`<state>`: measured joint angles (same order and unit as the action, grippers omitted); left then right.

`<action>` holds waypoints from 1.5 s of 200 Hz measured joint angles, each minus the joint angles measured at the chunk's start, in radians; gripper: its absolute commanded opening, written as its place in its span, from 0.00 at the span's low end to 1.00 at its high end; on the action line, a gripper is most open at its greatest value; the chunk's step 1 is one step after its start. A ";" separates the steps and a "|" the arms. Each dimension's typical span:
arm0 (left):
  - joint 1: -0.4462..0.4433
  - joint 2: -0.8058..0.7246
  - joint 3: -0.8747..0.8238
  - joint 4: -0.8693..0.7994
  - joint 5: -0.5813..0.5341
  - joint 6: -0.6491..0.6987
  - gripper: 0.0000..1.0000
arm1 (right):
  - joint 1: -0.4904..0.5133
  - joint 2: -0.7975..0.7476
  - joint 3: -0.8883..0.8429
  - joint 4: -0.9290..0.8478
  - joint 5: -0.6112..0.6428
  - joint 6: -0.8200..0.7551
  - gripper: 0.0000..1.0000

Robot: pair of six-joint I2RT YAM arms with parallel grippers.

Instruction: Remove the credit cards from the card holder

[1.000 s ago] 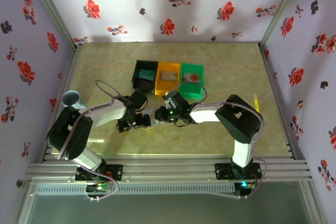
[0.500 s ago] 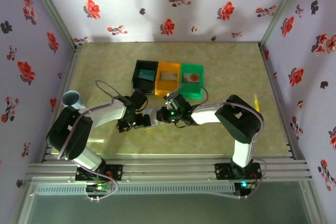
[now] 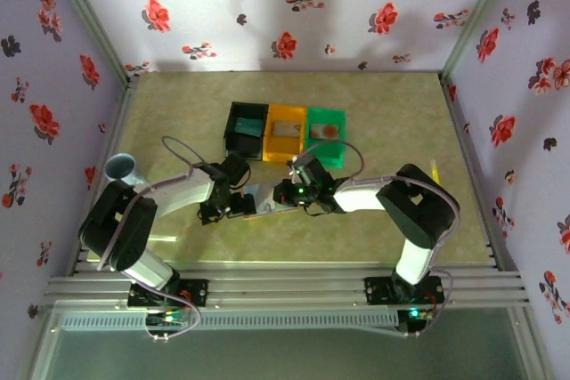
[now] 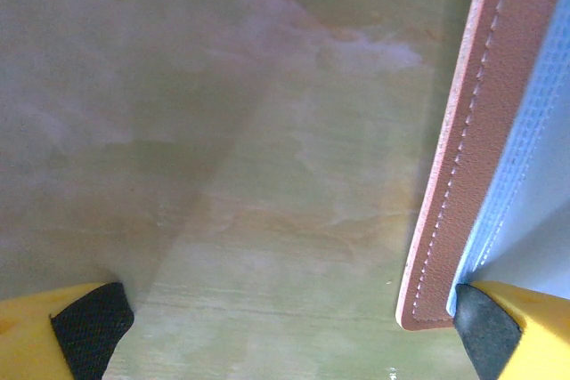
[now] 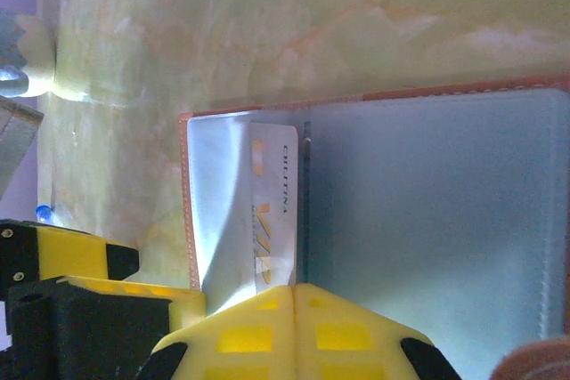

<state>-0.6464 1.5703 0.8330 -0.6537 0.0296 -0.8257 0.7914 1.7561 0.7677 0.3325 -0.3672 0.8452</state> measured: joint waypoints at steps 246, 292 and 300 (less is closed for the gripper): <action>0.080 -0.521 -0.139 0.212 0.272 0.169 0.98 | -0.100 -0.367 -0.119 -0.087 -0.165 -0.126 0.00; 0.080 -0.522 -0.259 0.470 0.407 0.078 0.95 | -0.100 -0.373 -0.151 0.006 -0.243 -0.084 0.00; 0.080 -0.521 -0.268 0.507 0.422 0.064 0.95 | -0.100 -0.377 -0.154 0.020 -0.258 -0.075 0.00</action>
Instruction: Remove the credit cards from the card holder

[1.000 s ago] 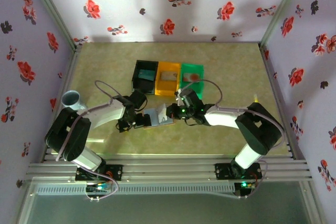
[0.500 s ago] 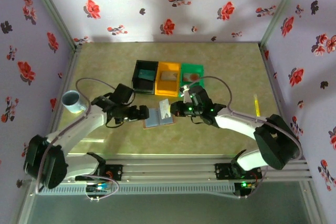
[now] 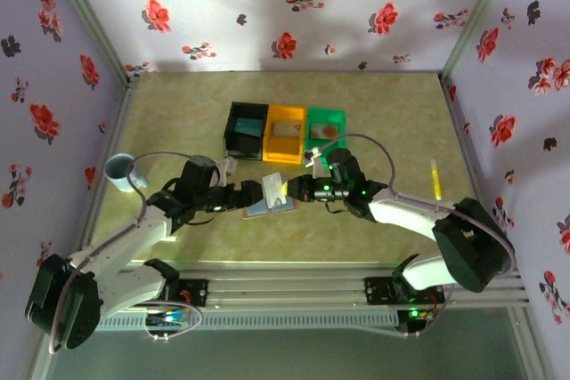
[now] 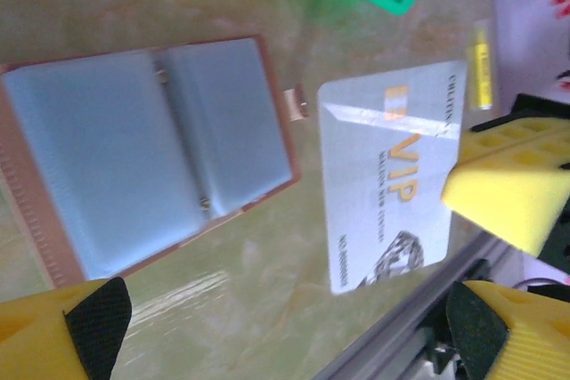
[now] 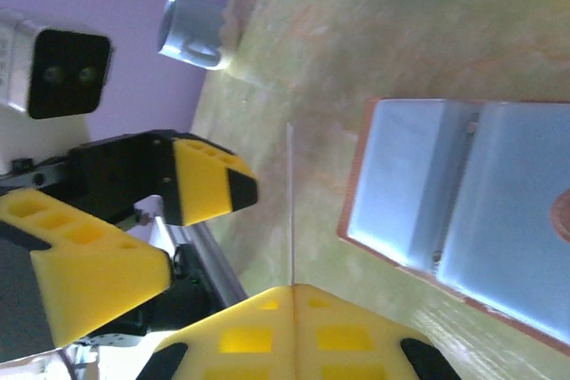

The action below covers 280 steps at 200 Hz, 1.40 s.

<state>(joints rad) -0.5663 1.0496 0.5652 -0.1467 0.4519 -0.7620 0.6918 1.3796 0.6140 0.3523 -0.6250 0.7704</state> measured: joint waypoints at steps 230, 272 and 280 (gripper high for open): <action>0.002 -0.013 -0.162 0.529 0.117 -0.250 0.22 | 0.001 0.024 -0.023 0.236 -0.136 0.132 0.00; 0.002 -0.020 -0.167 0.573 0.129 -0.262 0.00 | 0.001 0.036 -0.023 0.230 -0.130 0.132 0.00; 0.002 -0.021 -0.171 0.579 0.129 -0.275 0.00 | 0.001 0.037 -0.023 0.230 -0.129 0.132 0.00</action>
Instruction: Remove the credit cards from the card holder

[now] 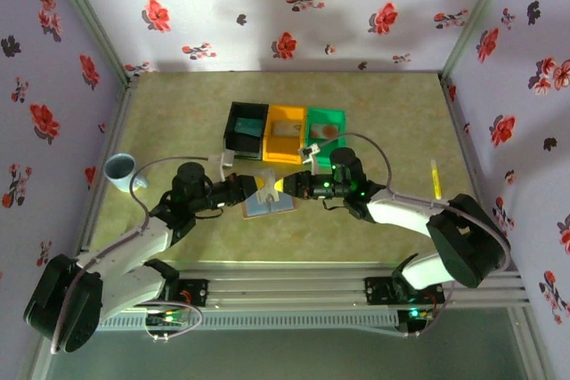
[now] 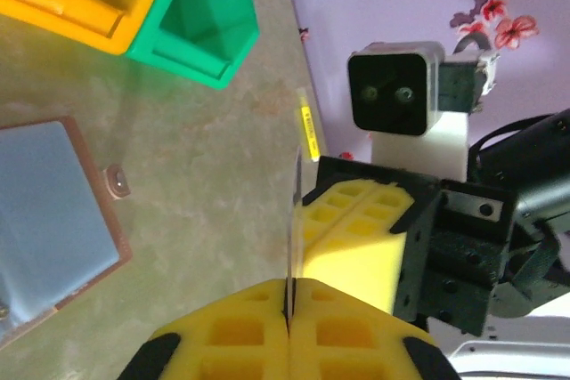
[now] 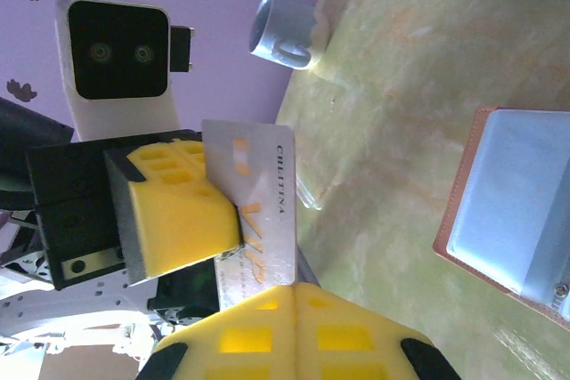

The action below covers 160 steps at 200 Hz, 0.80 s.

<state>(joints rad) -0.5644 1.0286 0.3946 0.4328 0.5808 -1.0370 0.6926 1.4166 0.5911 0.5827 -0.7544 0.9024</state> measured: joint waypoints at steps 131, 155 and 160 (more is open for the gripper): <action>-0.033 -0.118 -0.072 0.132 -0.233 -0.055 0.00 | 0.092 -0.184 -0.072 -0.045 0.382 0.038 0.53; -0.057 -0.111 -0.082 0.178 -0.280 -0.061 0.00 | 0.178 -0.169 -0.097 0.049 0.469 0.074 0.55; -0.063 -0.109 -0.084 0.184 -0.291 -0.062 0.00 | 0.192 -0.168 -0.106 0.077 0.489 0.085 0.55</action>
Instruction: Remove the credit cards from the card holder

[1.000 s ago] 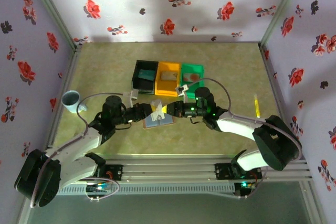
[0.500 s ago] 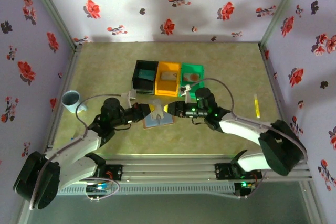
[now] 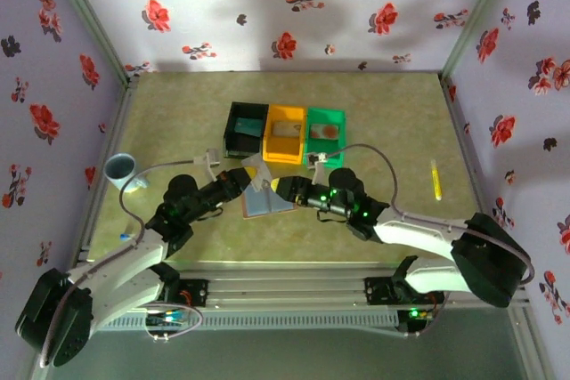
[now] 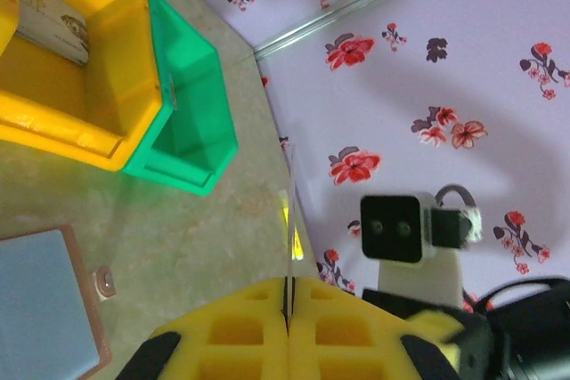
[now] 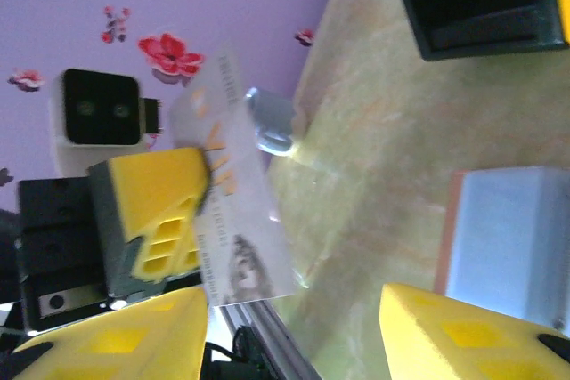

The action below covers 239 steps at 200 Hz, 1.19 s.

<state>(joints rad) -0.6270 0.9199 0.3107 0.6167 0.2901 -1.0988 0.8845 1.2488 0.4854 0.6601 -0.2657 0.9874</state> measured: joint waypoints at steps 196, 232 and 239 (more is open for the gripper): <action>-0.069 0.003 -0.034 0.097 -0.159 -0.029 0.00 | 0.127 0.193 -0.043 0.438 0.246 0.103 0.13; -0.069 0.003 -0.034 0.103 -0.160 -0.029 0.00 | 0.129 0.193 -0.043 0.454 0.252 0.093 0.11; -0.069 0.003 -0.034 0.105 -0.160 -0.029 0.00 | 0.129 0.193 -0.043 0.457 0.252 0.090 0.11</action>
<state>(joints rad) -0.6960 0.9234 0.2768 0.7219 0.1299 -1.1278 1.0134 1.4422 0.4423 1.1168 -0.0135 1.0779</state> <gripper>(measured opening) 0.063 0.112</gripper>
